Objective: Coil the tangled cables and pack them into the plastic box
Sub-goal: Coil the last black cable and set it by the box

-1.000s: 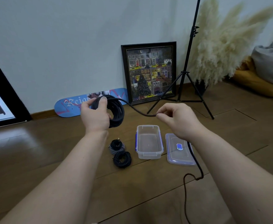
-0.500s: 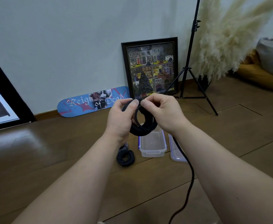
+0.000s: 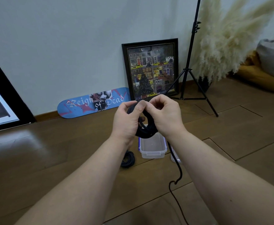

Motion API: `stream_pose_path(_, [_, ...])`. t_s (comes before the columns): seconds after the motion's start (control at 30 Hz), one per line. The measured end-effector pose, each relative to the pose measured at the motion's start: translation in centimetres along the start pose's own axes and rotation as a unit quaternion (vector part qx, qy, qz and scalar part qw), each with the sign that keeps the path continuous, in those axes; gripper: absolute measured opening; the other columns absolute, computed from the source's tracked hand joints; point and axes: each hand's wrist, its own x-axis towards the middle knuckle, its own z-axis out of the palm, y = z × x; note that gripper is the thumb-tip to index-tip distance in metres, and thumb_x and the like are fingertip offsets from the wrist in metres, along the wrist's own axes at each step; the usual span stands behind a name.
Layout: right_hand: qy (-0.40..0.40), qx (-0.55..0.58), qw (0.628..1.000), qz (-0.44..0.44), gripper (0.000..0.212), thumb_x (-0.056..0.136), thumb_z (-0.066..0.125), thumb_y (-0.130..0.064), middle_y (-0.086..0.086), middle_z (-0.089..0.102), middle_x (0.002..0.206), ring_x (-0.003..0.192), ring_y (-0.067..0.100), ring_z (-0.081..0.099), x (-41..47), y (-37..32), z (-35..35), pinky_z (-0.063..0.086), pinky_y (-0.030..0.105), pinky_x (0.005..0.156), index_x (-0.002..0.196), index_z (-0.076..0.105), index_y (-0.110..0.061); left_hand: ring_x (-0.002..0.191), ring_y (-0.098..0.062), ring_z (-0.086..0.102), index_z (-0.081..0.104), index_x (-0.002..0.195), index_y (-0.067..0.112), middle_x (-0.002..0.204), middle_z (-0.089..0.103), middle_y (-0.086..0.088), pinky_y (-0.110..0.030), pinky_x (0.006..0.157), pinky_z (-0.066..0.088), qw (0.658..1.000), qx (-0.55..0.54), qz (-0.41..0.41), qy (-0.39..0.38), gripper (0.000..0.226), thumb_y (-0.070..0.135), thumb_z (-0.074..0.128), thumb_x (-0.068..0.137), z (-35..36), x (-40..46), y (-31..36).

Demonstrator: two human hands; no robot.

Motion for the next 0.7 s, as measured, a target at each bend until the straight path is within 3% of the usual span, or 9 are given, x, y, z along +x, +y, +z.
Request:
stream_pose_path(0.1, [-0.017,0.048,0.999,0.013,0.011,0.086,0.072,-0.018,0.002,0.069,0.078,0.073,0.012,0.064,0.0,-0.2,-0.4,0.055,0.033,0.073,0.076,0.069,-0.018,0.059,-0.002,0.055,0.06,0.11,0.009,0.085,0.062,0.001,-0.024,0.062,0.048,1.0,0.006,0.012,0.023,0.032,0.023,0.075,0.084,-0.4,0.4,-0.2])
stream_pose_path(0.2, [-0.037,-0.007,0.999,-0.022,0.019,0.086,0.071,-0.011,0.003,0.067,0.092,0.078,0.008,0.062,0.1,0.1,-0.8,0.053,0.024,0.075,0.083,0.068,-0.029,0.055,-0.004,0.051,0.061,0.104,0.014,0.076,0.058,0.004,-0.025,0.057,0.043,0.999,-0.012,0.023,0.045,0.024,0.022,0.073,0.085,-0.9,0.9,0.1])
stream_pose_path(0.3, [-0.037,-0.07,0.997,-0.001,0.009,0.086,0.07,-0.014,-0.005,0.066,0.083,0.072,0.004,0.058,0.2,0.7,-1.3,0.051,0.024,0.071,0.084,0.069,-0.022,0.048,-0.006,0.044,0.06,0.103,0.015,0.068,0.054,0.004,-0.026,0.051,0.038,0.998,-0.034,0.021,0.05,0.023,0.025,0.072,0.086,-1.4,1.1,0.4])
stream_pose_path(0.5, [0.018,-0.089,0.996,-0.019,0.01,0.087,0.071,-0.023,-0.007,0.066,0.072,0.07,0.007,0.061,-0.1,0.3,-1.4,0.051,0.025,0.067,0.078,0.07,-0.018,0.055,-0.009,0.047,0.059,0.111,0.013,0.075,0.056,0.002,-0.027,0.055,0.04,0.999,-0.028,0.022,0.015,0.057,0.038,0.085,0.066,-1.7,0.9,0.3])
stream_pose_path(0.7, [0.031,-0.078,0.996,-0.011,0.012,0.087,0.071,-0.024,-0.002,0.069,0.074,0.073,0.016,0.065,0.1,0.2,-0.6,0.056,0.038,0.07,0.077,0.07,-0.019,0.059,-0.008,0.053,0.058,0.115,0.012,0.078,0.059,0.001,-0.028,0.062,0.043,0.999,-0.011,0.033,0.009,0.054,0.029,0.079,0.068,-1.6,1.2,0.0])
